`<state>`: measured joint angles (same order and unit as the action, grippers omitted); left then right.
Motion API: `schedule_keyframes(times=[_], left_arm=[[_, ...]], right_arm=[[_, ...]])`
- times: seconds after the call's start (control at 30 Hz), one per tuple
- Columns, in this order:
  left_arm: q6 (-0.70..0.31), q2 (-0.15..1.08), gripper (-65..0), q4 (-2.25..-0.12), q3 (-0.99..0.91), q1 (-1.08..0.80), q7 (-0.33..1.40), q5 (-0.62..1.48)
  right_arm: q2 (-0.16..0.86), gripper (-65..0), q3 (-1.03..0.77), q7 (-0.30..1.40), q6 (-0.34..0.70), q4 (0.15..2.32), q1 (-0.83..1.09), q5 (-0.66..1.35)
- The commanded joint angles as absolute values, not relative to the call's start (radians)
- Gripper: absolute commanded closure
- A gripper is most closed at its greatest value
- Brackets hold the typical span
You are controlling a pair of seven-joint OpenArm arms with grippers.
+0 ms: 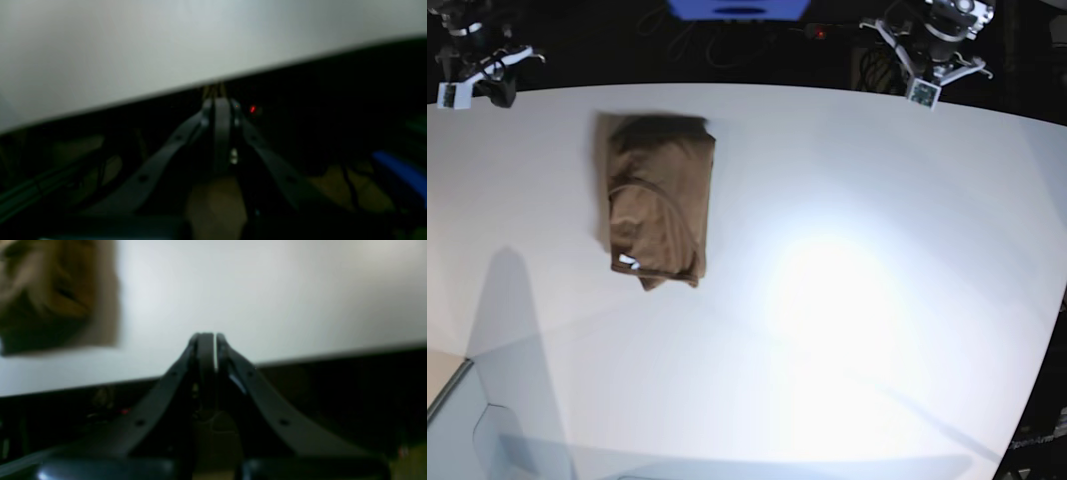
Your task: Layout the t-shirt on the table in an organized manner, then fold the t-shirt properly
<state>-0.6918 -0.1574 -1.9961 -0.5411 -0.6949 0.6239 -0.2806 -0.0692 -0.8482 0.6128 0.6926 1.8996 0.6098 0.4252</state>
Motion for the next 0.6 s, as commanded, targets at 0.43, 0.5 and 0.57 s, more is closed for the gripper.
schedule_keyframes(times=[0.43, 0.5, 0.57], left_arm=[[-0.69, -0.053, 0.0, -1.449, -0.536, -0.579, 0.593, -0.191], [-0.69, -0.035, 0.0, -1.351, -0.535, -0.53, 0.585, -0.173], [-0.69, -0.035, 0.0, -1.277, -0.535, -0.499, 0.53, -0.174]], right_arm=[[0.096, 0.0, -0.785, 0.581, 0.698, 1.253, 0.565, 0.44], [0.124, 0.0, -0.742, 0.533, 0.698, 1.133, 0.53, 0.44], [0.14, 0.0, -0.714, 0.472, 0.698, 1.046, 0.51, 0.44]])
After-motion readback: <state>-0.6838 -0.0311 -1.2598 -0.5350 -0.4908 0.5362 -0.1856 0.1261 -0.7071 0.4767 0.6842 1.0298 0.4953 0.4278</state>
